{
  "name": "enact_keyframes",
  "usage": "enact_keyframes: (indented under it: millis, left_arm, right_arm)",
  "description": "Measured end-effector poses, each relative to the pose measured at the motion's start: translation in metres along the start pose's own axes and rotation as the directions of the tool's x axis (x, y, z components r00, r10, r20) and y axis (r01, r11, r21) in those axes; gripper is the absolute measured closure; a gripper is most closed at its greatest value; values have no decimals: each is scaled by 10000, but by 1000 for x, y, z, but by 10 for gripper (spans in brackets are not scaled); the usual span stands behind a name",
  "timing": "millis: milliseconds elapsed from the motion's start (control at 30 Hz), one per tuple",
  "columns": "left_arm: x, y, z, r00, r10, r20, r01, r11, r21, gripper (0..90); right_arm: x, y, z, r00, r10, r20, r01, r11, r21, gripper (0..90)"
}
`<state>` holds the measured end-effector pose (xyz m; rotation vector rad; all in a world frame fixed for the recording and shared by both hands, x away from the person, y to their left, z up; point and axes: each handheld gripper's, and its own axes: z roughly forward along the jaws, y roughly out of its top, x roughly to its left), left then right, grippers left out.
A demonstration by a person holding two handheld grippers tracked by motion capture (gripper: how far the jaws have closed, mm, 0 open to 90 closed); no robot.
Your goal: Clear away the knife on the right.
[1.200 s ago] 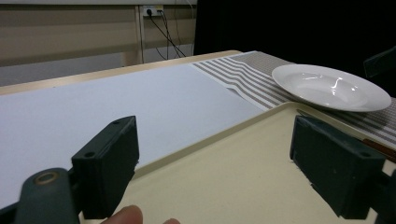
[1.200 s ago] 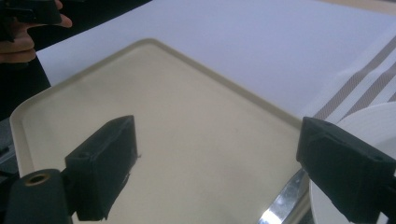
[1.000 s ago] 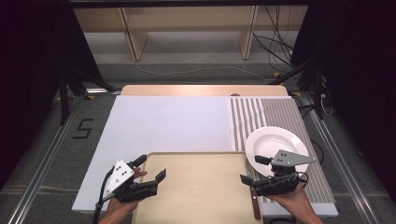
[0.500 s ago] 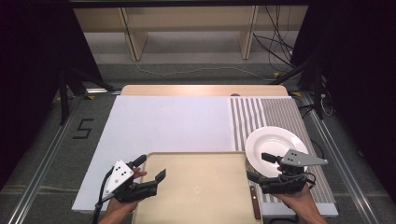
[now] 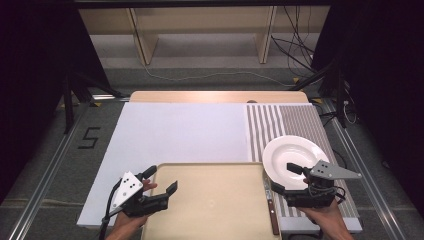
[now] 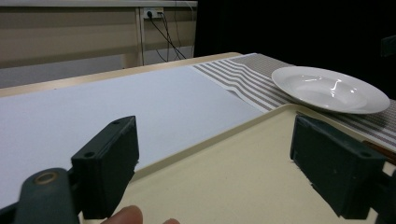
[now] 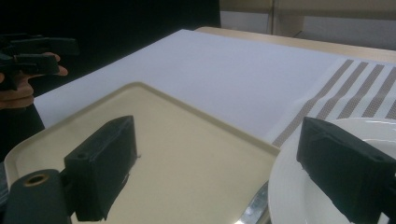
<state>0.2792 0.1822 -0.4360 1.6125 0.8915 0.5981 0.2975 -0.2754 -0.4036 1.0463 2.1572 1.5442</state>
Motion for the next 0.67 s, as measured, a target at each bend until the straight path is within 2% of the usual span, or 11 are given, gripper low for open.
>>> enact_keyframes:
  millis: [667]
  left_arm:
    - [0,0,0,10000,36,-5,-35,10000,17,154]
  right_arm:
    - [1,1,2,9999,-91,-42,91,10000,15,130]
